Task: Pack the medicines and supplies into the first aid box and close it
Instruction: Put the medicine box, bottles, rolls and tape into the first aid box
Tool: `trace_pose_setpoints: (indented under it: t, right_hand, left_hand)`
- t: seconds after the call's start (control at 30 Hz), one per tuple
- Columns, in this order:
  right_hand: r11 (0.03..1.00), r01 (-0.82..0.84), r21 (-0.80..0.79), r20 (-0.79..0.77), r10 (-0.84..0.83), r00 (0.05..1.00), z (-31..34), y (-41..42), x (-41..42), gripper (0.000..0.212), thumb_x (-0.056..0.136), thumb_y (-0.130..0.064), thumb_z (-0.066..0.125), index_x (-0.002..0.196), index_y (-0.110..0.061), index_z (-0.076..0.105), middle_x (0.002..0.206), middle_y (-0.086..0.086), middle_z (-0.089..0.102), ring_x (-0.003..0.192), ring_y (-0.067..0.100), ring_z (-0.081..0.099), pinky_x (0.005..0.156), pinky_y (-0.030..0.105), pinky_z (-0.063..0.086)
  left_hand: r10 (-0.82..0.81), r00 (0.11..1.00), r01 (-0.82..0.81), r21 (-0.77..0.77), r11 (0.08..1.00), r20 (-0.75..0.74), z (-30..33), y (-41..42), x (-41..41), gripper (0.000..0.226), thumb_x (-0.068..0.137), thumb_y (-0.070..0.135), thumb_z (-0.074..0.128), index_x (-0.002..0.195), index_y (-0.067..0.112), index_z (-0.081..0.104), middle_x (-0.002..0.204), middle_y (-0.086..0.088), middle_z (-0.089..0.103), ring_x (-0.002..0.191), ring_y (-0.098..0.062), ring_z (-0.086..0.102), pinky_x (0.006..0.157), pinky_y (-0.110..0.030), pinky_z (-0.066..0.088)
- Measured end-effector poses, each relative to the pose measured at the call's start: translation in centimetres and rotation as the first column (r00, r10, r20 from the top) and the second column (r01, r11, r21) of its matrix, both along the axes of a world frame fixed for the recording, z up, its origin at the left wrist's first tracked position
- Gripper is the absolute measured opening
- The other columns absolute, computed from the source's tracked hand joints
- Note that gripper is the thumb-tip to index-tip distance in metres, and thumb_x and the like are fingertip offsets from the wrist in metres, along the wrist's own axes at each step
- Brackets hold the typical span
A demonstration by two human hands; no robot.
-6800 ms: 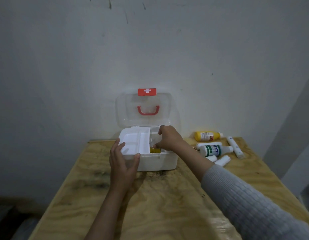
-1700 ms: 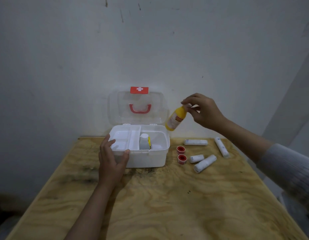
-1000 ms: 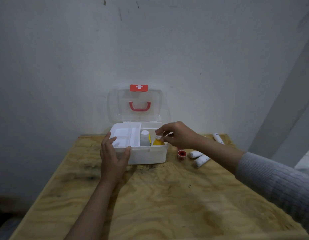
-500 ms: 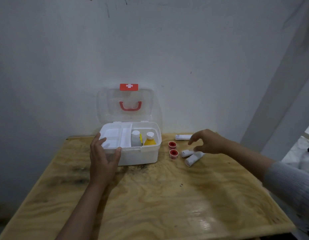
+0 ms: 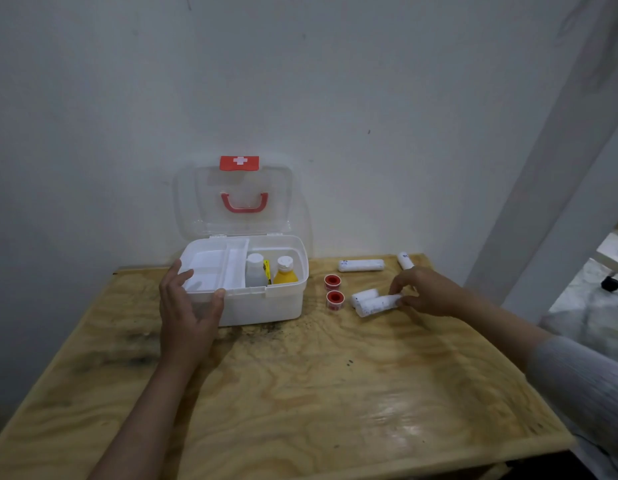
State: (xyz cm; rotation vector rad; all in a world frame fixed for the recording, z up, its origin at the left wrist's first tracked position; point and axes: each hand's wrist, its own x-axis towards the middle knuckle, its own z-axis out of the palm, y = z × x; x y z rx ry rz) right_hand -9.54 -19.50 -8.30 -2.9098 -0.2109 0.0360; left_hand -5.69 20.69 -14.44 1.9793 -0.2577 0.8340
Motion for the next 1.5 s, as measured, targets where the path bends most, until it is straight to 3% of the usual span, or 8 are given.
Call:
trace_pose_setpoints:
  t: [0.23, 0.37, 0.63, 0.8, 0.93, 1.1, 1.23, 1.5]
  right_hand:
    - [0.892, 0.208, 0.401, 0.254, -0.326, 0.911, 0.0, -3.0, -0.7, 0.01, 0.079, -0.021, 0.071, 0.085, -0.015, 0.067, 0.081, -0.006, 0.067, 0.075, 0.004, 0.061, 0.069, 0.021, 0.047]
    - [0.778, 0.374, 0.505, 0.285, -0.559, 0.779, -1.3, -4.3, -0.1, 0.018, 0.08, -0.021, 0.069, 0.095, -0.014, 0.063, 0.076, 0.003, 0.065, 0.069, 0.017, 0.059, 0.066, 0.028, 0.044]
    - [0.732, 0.492, 0.472, 0.219, -0.638, 0.738, -4.2, -4.0, 1.7, 0.02, 0.088, -0.023, 0.056, 0.096, -0.01, 0.069, 0.095, 0.018, 0.069, 0.085, 0.03, 0.061, 0.072, 0.029, 0.042]
    - [0.719, 0.567, 0.402, 0.193, -0.671, 0.715, -5.1, -2.4, 2.0, 0.048, 0.079, -0.055, 0.057, 0.105, -0.014, 0.062, 0.106, 0.014, 0.058, 0.093, 0.03, 0.059, 0.08, 0.037, 0.049]
    - [0.72, 0.607, 0.336, 0.229, -0.688, 0.689, -5.5, -1.3, 2.2, 0.06, 0.072, -0.06, 0.062, 0.116, -0.02, 0.056, 0.112, 0.011, 0.054, 0.1, 0.031, 0.057, 0.087, 0.045, 0.049]
    - [0.742, 0.562, 0.366, 0.304, -0.666, 0.682, -6.3, -1.1, 2.6, 0.035, 0.077, -0.035, 0.064, 0.105, -0.014, 0.064, 0.099, 0.014, 0.06, 0.092, 0.034, 0.057, 0.08, 0.044, 0.051]
    - [0.733, 0.481, 0.481, 0.335, -0.661, 0.672, -6.6, -1.2, 2.3, 0.027, 0.078, -0.022, 0.066, 0.101, -0.009, 0.068, 0.095, 0.016, 0.062, 0.088, 0.032, 0.059, 0.073, 0.032, 0.045]
    - [0.723, 0.032, 0.691, 0.532, -0.538, 0.654, -2.7, 3.4, 0.5, 0.024, 0.079, -0.018, 0.072, 0.101, -0.011, 0.068, 0.102, 0.007, 0.066, 0.092, 0.014, 0.06, 0.075, 0.027, 0.054]
  left_hand:
    - [-0.001, 1.0, 0.001, 0.016, 1.0, -0.001, 0.1, -0.1, -0.1, 0.064, 0.079, 0.049, 0.052, 0.128, 0.01, 0.036, 0.148, -0.013, 0.03, 0.136, -0.025, 0.031, 0.102, -0.036, 0.034]
    - [0.013, 1.0, -0.012, 0.016, 1.0, -0.017, 0.2, -0.2, -0.2, 0.065, 0.078, 0.05, 0.051, 0.127, 0.009, 0.036, 0.148, -0.013, 0.03, 0.135, -0.025, 0.031, 0.1, -0.035, 0.034]
    - [0.007, 1.0, -0.007, 0.016, 1.0, -0.014, 0.2, -0.2, -0.2, 0.064, 0.079, 0.049, 0.051, 0.126, 0.009, 0.037, 0.148, -0.012, 0.03, 0.136, -0.022, 0.03, 0.101, -0.034, 0.033]
    - [0.011, 1.0, -0.011, 0.017, 1.0, -0.018, 0.3, -0.2, -0.3, 0.065, 0.078, 0.05, 0.05, 0.127, 0.009, 0.036, 0.149, -0.011, 0.029, 0.136, -0.017, 0.028, 0.1, -0.033, 0.033]
    - [0.016, 1.0, -0.015, 0.027, 1.0, -0.014, 0.3, -0.3, -0.3, 0.064, 0.078, 0.05, 0.05, 0.127, 0.01, 0.036, 0.149, -0.012, 0.029, 0.137, -0.022, 0.029, 0.099, -0.025, 0.03]
    - [0.005, 1.0, -0.005, 0.023, 1.0, -0.005, 0.0, -0.1, 0.0, 0.063, 0.079, 0.048, 0.051, 0.126, 0.01, 0.036, 0.149, -0.012, 0.029, 0.136, -0.019, 0.029, 0.102, -0.033, 0.032]
    - [0.009, 1.0, -0.009, 0.026, 1.0, 0.0, 0.0, -0.1, -0.1, 0.062, 0.08, 0.048, 0.051, 0.127, 0.012, 0.035, 0.149, -0.012, 0.029, 0.137, -0.023, 0.029, 0.1, -0.034, 0.034]
    - [0.004, 1.0, -0.004, 0.007, 1.0, 0.001, 0.0, -0.2, -0.1, 0.062, 0.079, 0.047, 0.052, 0.125, 0.007, 0.038, 0.147, -0.013, 0.032, 0.136, -0.024, 0.032, 0.101, -0.032, 0.032]
